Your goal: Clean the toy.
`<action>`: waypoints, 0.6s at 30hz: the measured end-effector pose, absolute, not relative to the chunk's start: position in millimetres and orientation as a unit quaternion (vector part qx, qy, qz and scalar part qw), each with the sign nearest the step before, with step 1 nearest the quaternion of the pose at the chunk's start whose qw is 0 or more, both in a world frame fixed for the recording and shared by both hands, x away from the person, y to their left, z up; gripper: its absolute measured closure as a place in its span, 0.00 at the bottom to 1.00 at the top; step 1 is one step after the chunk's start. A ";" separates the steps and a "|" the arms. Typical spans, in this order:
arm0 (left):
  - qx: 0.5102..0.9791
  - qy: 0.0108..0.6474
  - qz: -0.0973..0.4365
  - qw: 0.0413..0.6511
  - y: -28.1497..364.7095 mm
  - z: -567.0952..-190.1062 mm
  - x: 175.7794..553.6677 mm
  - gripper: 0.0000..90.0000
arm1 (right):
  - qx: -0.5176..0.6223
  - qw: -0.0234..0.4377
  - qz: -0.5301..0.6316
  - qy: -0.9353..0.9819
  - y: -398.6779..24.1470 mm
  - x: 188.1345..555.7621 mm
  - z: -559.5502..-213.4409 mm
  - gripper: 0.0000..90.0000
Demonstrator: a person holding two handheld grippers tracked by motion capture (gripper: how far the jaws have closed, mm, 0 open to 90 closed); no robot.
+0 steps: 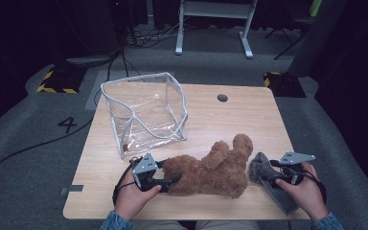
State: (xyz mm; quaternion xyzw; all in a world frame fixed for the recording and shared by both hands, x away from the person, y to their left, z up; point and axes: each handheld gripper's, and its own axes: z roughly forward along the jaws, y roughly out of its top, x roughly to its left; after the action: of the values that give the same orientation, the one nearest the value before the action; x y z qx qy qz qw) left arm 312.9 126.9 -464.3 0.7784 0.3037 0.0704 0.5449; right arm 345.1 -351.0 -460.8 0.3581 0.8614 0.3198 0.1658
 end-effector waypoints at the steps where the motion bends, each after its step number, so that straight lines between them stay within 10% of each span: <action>1: 0.778 0.304 0.065 0.546 127.0 -464.7 313.5 0.37 | 0.365 0.163 0.316 0.861 -352.4 346.7 -465.5 0.32; 12: 0.779 0.296 0.083 0.546 126.8 -465.4 317.5 0.42 | 0.358 0.105 0.297 0.879 -356.3 353.0 -475.6 0.75; 18: 0.776 0.304 0.074 0.548 125.8 -466.5 321.3 0.43 | 0.329 0.132 0.357 0.864 -343.9 337.8 -428.5 0.77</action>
State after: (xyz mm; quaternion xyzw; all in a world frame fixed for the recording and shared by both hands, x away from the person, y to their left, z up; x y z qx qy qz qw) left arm 321.3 125.8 -466.5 0.7759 0.3035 0.0742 0.5481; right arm 337.8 -343.9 -428.5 0.3287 0.8642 0.3573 0.1320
